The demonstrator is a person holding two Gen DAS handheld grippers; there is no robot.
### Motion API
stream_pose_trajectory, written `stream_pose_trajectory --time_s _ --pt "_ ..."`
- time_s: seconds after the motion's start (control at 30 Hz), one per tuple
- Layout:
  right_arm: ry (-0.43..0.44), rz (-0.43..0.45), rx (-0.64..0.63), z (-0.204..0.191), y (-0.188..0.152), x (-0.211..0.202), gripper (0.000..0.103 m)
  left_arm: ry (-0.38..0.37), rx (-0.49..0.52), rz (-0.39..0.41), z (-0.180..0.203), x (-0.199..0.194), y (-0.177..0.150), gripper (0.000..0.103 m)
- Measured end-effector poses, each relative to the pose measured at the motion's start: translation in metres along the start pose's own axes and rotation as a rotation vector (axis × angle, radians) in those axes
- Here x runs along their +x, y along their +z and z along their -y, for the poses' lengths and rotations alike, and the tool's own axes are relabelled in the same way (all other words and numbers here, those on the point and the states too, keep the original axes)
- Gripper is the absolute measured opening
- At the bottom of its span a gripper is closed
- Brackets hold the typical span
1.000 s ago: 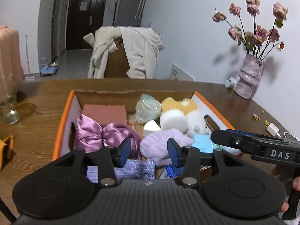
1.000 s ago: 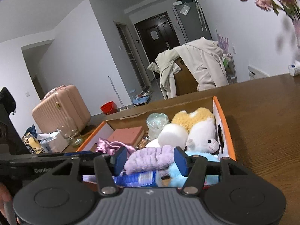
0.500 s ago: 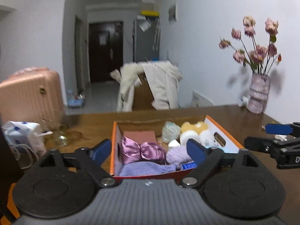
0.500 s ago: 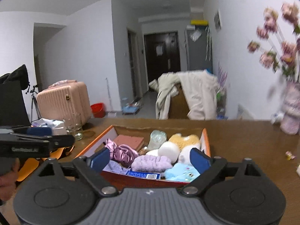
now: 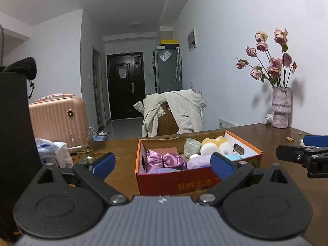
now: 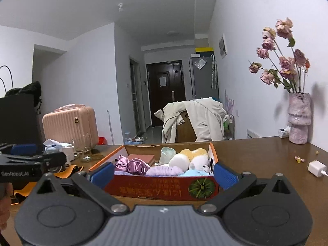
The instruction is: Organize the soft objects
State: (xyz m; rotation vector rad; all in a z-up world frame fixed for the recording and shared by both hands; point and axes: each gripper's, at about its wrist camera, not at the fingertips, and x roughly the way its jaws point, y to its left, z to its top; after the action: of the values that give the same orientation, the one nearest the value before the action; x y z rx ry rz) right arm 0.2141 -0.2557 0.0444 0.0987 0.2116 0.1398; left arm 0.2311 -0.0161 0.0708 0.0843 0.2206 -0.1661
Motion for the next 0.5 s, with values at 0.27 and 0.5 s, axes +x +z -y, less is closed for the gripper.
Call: stream_pose_trajectory --time_s 0.27,0.5 --pt "-0.008 0.012 -0.023 -0.012 -0.019 -0.044 0.103 -0.006 -0.025 0.043 0.004 -0.050 -0.017 0.103" --pt "-0.019 0.021 -0.009 -0.024 -0.040 -0.091 0.103 -0.013 -0.027 0.035 0.008 -0.094 -0.035 0.103"
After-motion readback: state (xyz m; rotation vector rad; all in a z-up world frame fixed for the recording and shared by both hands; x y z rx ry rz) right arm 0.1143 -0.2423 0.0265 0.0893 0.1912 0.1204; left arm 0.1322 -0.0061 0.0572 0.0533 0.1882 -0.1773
